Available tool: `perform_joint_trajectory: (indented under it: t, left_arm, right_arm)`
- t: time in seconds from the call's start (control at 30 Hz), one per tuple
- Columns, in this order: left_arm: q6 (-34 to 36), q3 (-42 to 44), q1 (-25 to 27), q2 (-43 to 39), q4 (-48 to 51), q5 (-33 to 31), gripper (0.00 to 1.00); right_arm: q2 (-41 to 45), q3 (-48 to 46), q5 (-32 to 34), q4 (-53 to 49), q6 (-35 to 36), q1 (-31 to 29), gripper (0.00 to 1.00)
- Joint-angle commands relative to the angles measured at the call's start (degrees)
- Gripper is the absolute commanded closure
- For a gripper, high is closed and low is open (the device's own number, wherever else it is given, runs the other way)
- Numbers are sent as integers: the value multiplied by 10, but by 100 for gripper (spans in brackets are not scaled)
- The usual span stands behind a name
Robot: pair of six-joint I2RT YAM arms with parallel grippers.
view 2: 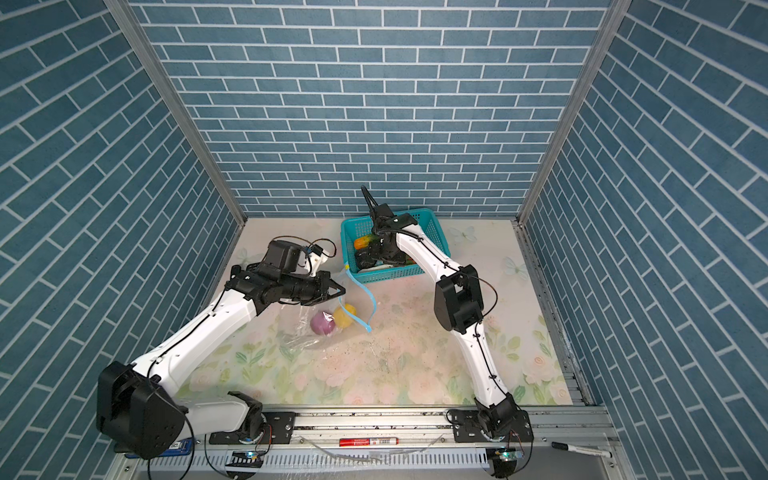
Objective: Place the food in the zip-top bag and seal the zipper
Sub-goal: 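Raise the right gripper back over the teal basket while the left holds the bag, then lower the right gripper into the basket toward the pale green vegetable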
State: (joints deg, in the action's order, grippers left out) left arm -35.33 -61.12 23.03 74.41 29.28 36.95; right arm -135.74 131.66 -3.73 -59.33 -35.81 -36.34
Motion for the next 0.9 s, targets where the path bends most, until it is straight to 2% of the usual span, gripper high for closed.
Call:
perform_joint_trajectory:
  t: [0.0, 0.37, 0.5, 0.57, 0.87]
  left_arm:
    - [7, 7, -7, -16, -2, 6, 100]
    - [6, 15, -19, -26, -3, 11, 100]
    - [6, 15, -20, -25, -5, 12, 100]
    - [5, 16, -20, -25, -5, 12, 100]
    - [4, 25, -21, -30, -9, 13, 100]
  right_arm:
    - [-21, 43, 12, -38, -37, -1, 21]
    - [-32, 31, -6, -79, -93, 15, 17]
    - [-32, 29, -9, -70, -116, 16, 10]
    - [-35, 29, -37, -61, -131, 16, 10]
    - [-61, 32, -83, -33, -166, 21, 11]
